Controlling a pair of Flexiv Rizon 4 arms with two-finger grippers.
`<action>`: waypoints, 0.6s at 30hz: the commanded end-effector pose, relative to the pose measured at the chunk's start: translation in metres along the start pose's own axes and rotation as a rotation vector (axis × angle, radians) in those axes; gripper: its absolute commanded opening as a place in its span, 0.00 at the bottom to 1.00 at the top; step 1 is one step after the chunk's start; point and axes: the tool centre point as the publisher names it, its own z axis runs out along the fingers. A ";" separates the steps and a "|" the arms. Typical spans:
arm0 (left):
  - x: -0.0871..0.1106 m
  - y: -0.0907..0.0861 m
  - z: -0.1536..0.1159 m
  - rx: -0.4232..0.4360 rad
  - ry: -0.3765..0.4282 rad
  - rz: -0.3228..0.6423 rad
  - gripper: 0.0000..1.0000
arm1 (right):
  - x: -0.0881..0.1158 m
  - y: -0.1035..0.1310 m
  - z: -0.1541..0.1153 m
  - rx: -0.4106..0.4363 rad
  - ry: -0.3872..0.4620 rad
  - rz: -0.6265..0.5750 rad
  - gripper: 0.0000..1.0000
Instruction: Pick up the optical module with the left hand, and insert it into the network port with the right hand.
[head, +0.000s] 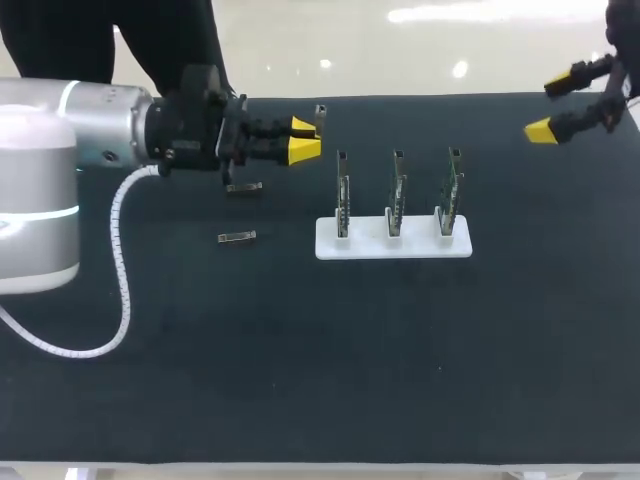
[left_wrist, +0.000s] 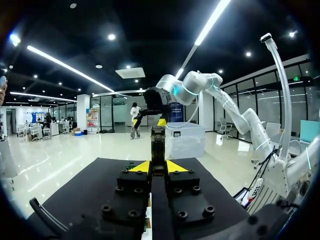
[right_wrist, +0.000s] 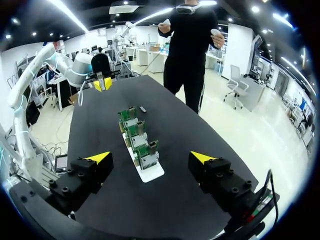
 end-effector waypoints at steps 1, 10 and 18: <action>0.001 -0.001 0.000 -0.004 -0.002 0.003 0.00 | -0.016 0.003 0.007 -0.019 -0.004 0.011 1.00; 0.001 -0.001 0.000 -0.004 -0.002 0.003 0.00 | -0.051 0.020 0.032 -0.004 -0.003 -0.024 1.00; 0.001 -0.001 0.000 -0.004 -0.002 0.003 0.00 | -0.071 0.033 0.051 -0.049 -0.001 0.010 1.00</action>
